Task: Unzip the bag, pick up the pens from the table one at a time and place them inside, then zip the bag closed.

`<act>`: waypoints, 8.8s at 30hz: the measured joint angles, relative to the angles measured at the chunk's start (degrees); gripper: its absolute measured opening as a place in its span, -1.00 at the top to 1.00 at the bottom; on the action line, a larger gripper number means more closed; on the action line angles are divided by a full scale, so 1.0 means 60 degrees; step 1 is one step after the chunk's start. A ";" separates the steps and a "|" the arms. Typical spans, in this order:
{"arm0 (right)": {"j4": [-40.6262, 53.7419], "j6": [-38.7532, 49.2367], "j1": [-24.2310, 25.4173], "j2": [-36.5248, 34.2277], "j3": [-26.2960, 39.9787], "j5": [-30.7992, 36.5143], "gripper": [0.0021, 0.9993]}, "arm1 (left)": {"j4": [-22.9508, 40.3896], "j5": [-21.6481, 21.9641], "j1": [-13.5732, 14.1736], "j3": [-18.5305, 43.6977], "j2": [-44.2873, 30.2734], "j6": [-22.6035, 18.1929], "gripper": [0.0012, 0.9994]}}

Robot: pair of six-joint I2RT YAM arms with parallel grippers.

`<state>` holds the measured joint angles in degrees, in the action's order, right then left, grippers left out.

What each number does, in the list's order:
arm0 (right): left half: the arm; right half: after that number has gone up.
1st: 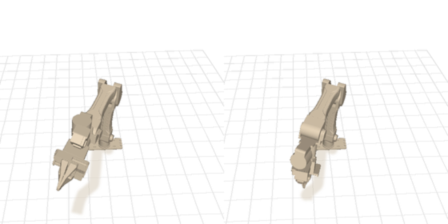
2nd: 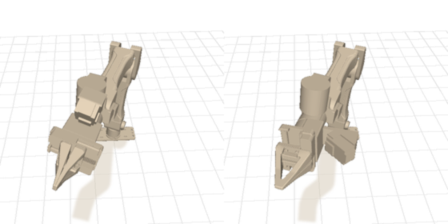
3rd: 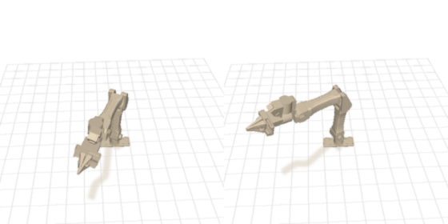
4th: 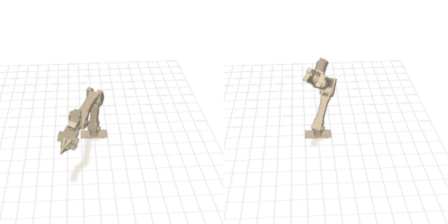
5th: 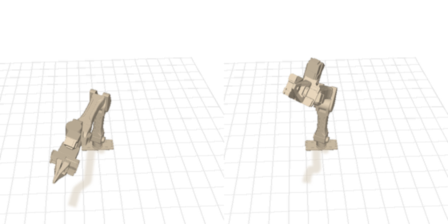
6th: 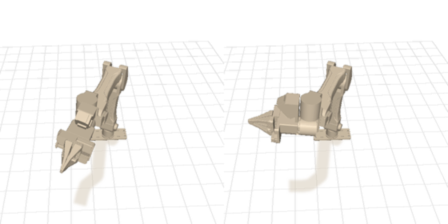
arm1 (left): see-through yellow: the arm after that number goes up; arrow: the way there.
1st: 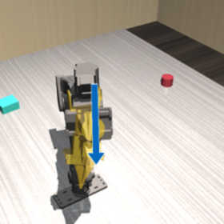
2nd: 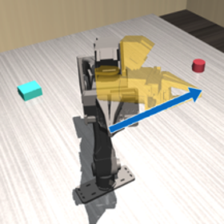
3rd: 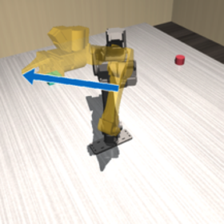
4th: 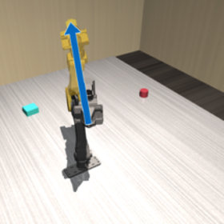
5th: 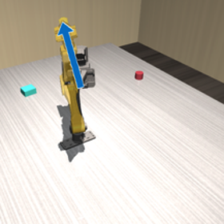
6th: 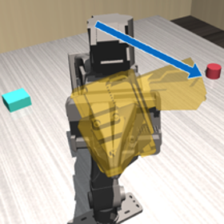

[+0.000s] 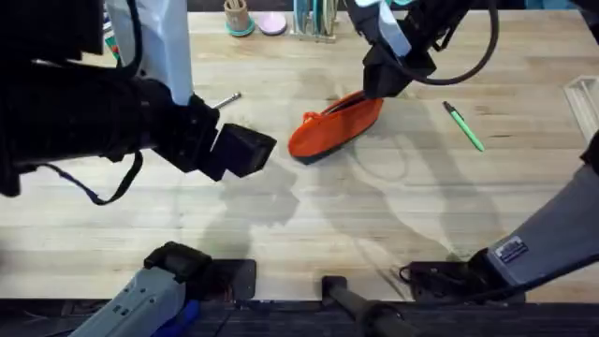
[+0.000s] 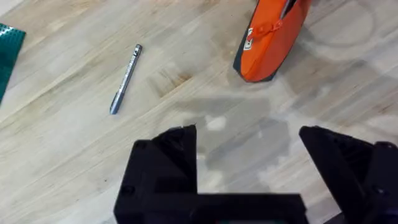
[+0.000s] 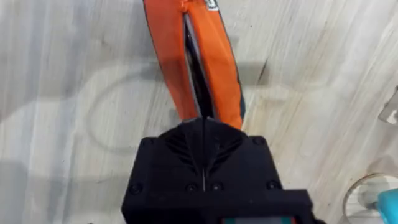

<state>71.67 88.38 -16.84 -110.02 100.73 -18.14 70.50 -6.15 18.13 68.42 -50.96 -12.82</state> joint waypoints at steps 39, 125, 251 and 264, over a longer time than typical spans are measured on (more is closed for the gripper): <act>-0.1048 0.0367 -0.0023 -0.1001 -0.0974 -0.0245 0.94 | 0.0000 0.0000 0.0000 0.0000 0.0004 0.0000 -0.99; -0.1503 -0.1553 -0.0096 0.1520 -0.1501 0.0318 -0.99 | 0.0142 0.0000 0.0000 -0.0001 0.0004 0.0000 -0.99; -0.2610 -1.0312 0.4640 0.2006 -0.4462 0.3670 -0.99 | 0.0366 0.0000 0.0000 0.0000 0.0004 0.0000 -0.99; -0.2760 -1.0215 0.4647 0.0975 -0.4462 0.3500 -0.99 | 0.0441 0.0001 0.0000 0.0000 0.0004 0.0000 -0.99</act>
<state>55.11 27.09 11.05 -104.16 73.95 2.86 73.14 -6.15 18.13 68.42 -50.94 -12.82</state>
